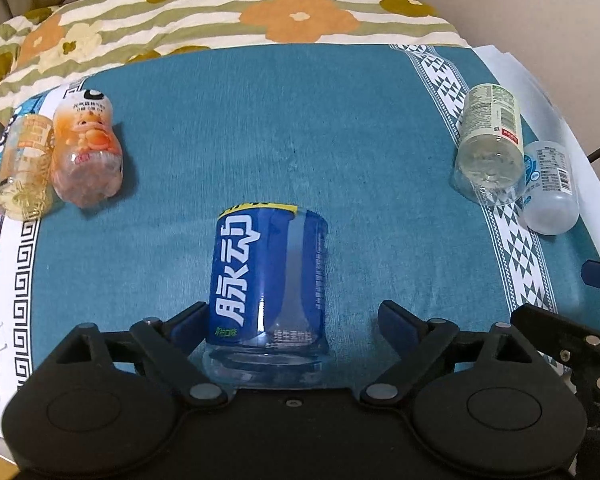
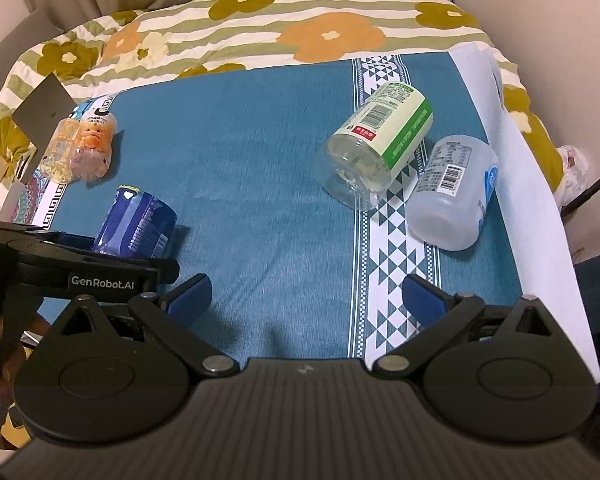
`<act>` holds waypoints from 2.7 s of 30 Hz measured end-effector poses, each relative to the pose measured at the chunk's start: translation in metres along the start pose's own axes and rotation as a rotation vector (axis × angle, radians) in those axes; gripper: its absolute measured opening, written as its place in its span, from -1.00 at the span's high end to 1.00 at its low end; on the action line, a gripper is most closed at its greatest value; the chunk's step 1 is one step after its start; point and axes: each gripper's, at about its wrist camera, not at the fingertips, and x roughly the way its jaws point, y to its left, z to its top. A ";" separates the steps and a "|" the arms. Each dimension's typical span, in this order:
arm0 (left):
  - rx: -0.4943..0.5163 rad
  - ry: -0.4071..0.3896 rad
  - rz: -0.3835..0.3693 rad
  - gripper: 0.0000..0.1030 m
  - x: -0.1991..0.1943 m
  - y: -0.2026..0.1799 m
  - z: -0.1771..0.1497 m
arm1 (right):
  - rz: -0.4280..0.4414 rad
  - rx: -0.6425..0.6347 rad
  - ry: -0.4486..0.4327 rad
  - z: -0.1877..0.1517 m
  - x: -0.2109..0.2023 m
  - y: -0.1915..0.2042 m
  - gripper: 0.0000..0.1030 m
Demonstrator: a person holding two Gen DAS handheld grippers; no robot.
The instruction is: Flip cup upright
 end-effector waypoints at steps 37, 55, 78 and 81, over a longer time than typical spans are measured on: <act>-0.081 -0.179 0.061 -1.00 -0.084 0.031 -0.031 | 0.105 -0.069 -0.009 0.029 -0.020 0.022 -1.00; -0.129 -0.121 0.021 -1.00 -0.081 0.135 -0.083 | 0.326 0.321 0.313 0.080 0.084 0.089 -0.99; -0.100 -0.109 -0.044 -1.00 -0.075 0.174 -0.074 | 0.265 0.379 0.262 0.078 0.092 0.097 -0.42; -0.096 -0.128 -0.042 -1.00 -0.079 0.174 -0.072 | 0.259 0.337 0.092 0.082 0.058 0.100 -0.42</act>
